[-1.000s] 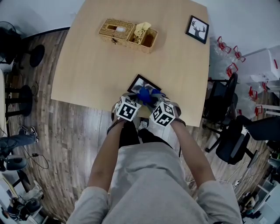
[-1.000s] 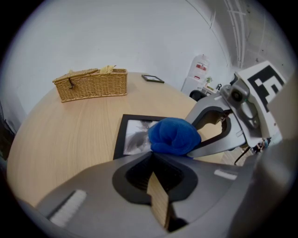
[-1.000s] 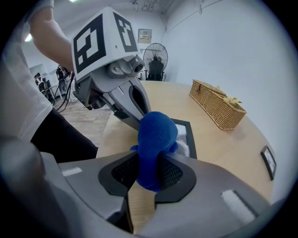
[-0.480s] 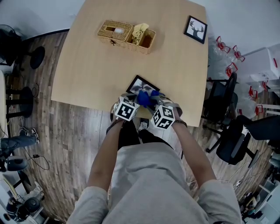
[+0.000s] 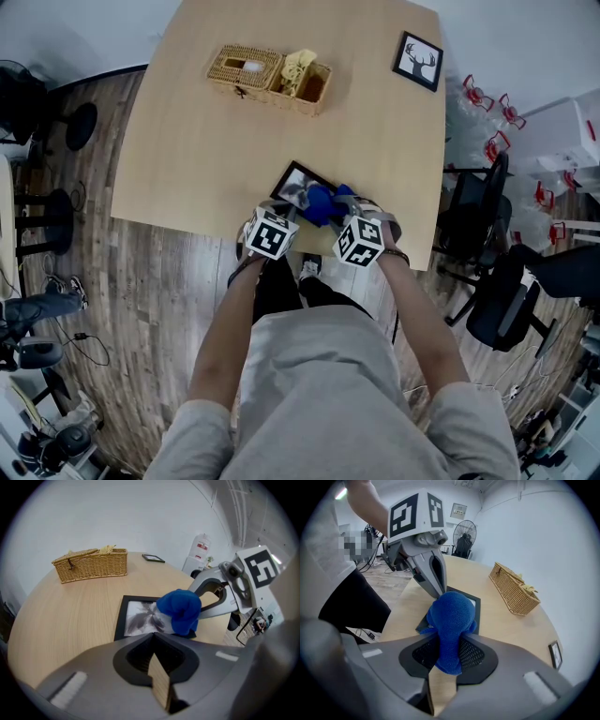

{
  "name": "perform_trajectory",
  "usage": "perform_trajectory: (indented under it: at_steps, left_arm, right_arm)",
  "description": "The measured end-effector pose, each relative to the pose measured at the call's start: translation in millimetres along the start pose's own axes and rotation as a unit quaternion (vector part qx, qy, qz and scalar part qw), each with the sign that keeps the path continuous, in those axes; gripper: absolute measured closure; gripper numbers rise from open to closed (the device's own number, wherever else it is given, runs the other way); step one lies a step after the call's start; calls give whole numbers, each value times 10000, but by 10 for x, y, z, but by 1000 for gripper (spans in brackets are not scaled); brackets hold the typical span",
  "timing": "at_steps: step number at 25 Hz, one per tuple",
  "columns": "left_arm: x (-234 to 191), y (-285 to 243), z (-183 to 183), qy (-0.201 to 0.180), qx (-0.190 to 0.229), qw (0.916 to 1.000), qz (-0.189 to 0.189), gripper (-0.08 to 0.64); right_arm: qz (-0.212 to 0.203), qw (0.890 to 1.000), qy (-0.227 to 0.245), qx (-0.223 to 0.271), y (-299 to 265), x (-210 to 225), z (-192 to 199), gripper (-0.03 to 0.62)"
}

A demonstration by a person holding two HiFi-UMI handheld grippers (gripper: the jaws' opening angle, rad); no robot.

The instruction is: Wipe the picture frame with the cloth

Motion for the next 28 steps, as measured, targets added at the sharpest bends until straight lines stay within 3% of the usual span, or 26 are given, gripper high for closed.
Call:
perform_trajectory:
  at_steps: [11, 18, 28]
  left_arm:
    - [1, 11, -14, -24, 27, 10000, -24, 508]
    - [5, 3, 4, 61, -1, 10000, -14, 508]
    - [-9, -4, 2, -26, 5, 10000, 2, 508]
  right_arm:
    - [365, 9977, -489, -292, 18, 328, 182, 503]
    - [760, 9887, -1112, -653, 20, 435, 339, 502]
    - [965, 9811, -1602, -496, 229, 248, 331, 501]
Point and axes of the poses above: the fingertips, and each gripper's own axes: y backward along the fingers, x to its right, z out of its underside, the point moved 7 cm from there along y, backward along the fingers, and after that the axes turned 5 degrees about -x, right-handed, at the moved point
